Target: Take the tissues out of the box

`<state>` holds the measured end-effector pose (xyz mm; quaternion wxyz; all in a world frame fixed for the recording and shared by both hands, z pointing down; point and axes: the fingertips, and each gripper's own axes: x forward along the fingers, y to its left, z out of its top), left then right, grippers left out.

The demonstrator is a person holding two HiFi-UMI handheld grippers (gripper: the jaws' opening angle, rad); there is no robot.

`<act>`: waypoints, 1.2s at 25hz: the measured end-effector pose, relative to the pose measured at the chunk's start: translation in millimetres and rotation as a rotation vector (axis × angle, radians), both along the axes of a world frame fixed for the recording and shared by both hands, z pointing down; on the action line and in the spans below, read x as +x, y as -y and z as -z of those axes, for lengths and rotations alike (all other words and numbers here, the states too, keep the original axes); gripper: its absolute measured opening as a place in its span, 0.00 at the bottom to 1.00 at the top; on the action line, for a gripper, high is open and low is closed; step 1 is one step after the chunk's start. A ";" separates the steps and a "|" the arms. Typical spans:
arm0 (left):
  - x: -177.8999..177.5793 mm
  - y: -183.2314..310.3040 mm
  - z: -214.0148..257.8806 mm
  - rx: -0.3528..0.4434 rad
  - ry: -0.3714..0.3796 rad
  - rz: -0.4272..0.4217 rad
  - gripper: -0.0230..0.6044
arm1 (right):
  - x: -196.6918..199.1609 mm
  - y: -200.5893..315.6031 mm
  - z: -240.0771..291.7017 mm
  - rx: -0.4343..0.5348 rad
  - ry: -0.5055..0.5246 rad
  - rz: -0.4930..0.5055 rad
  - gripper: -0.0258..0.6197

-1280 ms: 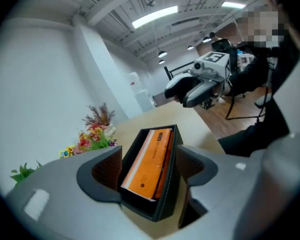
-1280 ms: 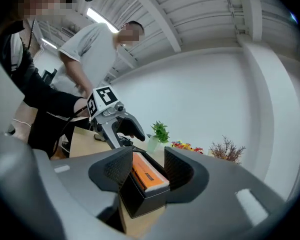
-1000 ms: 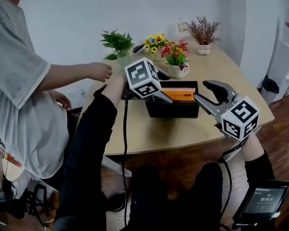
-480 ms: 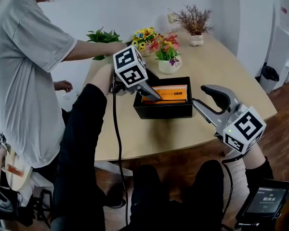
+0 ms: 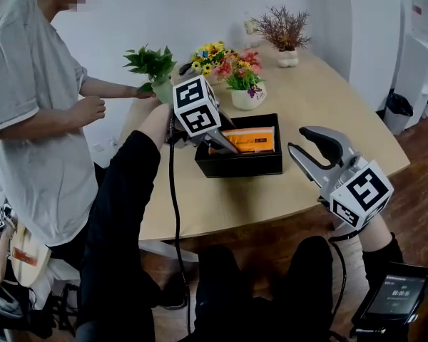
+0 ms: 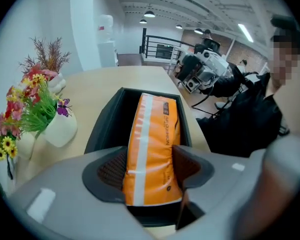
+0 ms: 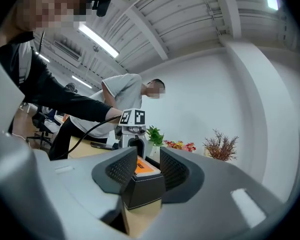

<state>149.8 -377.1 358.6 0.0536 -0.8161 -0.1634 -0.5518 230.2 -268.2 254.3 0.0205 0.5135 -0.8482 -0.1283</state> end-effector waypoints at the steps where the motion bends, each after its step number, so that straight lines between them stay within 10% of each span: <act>1: 0.1 -0.3 0.1 0.002 -0.014 -0.001 0.45 | 0.5 1.0 -2.6 -0.005 -0.001 -0.004 0.26; 7: -2.9 -2.9 10.6 0.041 -0.063 -0.004 0.41 | -9.4 -4.3 -14.3 -0.029 -0.007 0.007 0.23; 14: -14.8 -13.8 88.8 0.122 -0.348 0.020 0.41 | -18.0 -16.1 -3.1 -0.015 -0.020 0.002 0.23; 20: -46.5 -58.1 170.4 0.235 -0.749 0.043 0.42 | -35.7 -37.5 23.9 0.044 -0.011 0.013 0.23; 23: -73.8 -81.2 196.6 0.312 -1.046 0.201 0.43 | -45.3 -54.7 38.7 0.093 0.021 0.019 0.23; 30: -131.6 -169.1 166.3 0.013 -1.531 0.512 0.43 | -75.5 -98.1 56.0 0.161 0.158 0.057 0.23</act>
